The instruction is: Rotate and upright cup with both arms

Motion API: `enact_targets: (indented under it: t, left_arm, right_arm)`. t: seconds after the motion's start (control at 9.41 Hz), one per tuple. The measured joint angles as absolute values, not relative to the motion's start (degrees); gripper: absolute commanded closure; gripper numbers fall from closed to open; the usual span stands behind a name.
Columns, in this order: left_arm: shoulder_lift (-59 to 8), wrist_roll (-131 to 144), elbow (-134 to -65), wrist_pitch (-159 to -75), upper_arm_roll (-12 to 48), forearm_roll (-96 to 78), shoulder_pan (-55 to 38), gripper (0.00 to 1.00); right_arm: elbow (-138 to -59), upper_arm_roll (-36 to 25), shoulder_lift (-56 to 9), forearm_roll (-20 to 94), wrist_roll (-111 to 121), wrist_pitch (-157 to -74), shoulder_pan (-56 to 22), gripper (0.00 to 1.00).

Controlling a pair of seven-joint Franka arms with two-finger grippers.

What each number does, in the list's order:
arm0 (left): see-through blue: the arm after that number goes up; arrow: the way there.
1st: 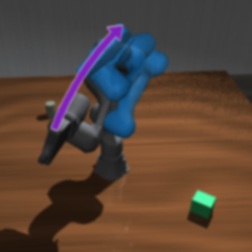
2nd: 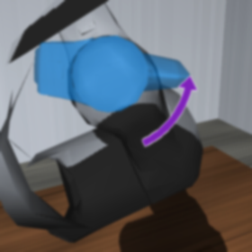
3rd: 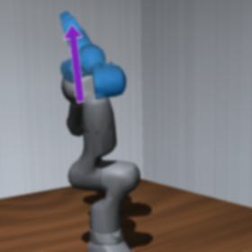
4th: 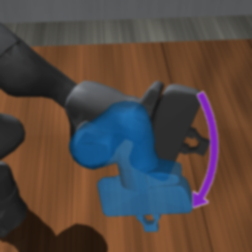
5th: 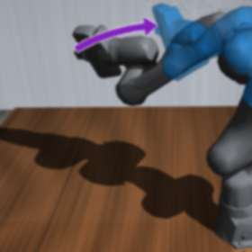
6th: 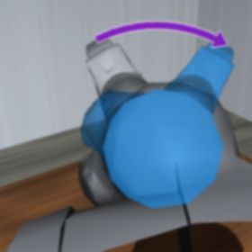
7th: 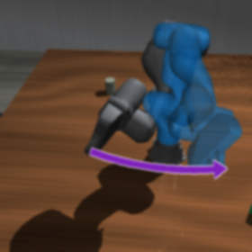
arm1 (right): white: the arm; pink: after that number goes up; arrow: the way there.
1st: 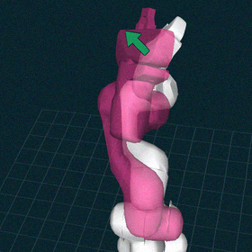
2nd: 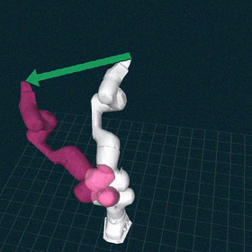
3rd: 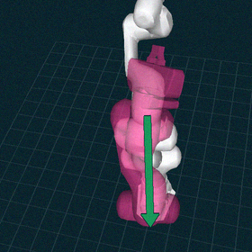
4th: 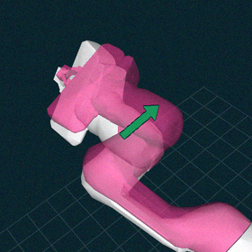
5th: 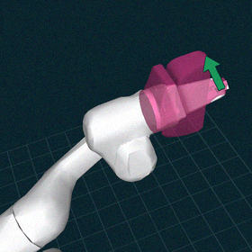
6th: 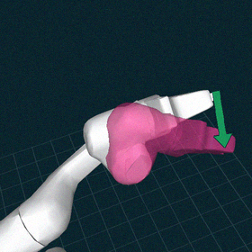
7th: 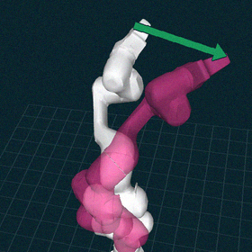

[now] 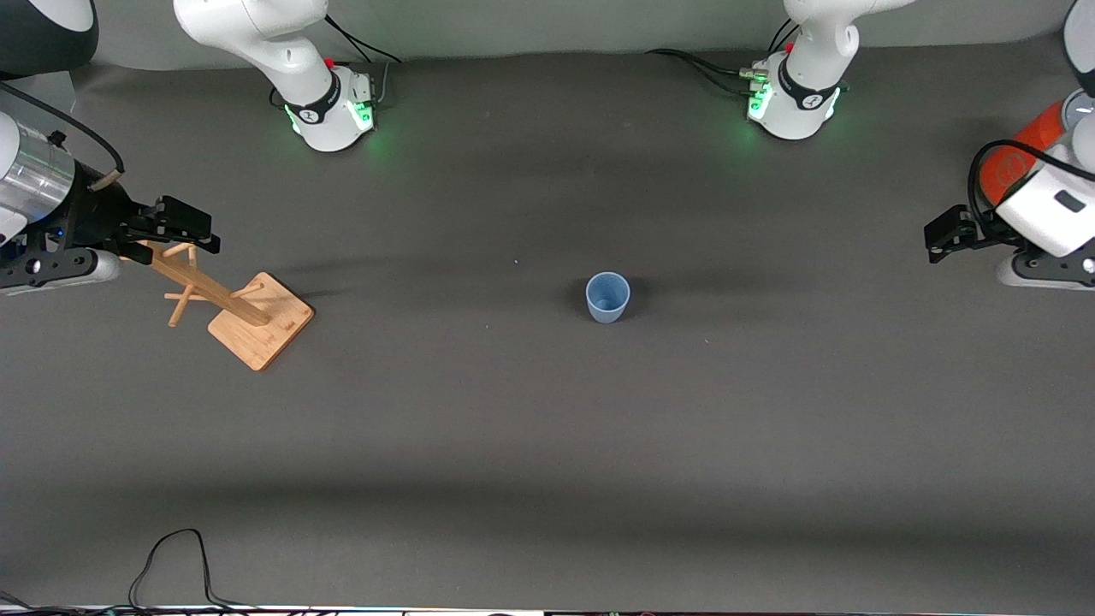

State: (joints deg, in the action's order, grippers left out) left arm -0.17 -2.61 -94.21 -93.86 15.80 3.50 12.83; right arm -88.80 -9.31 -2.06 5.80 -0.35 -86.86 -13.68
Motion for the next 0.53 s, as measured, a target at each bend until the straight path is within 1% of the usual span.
enact_targets:
  t: [0.53]
  left_arm:
    - [0.3, -2.6, -93.8, -94.7, 14.7, 0.9, 13.0, 0.0]
  right_arm:
    - [-88.7, -9.3, -2.1, 5.8, -0.4, -86.9, -13.7, 0.0]
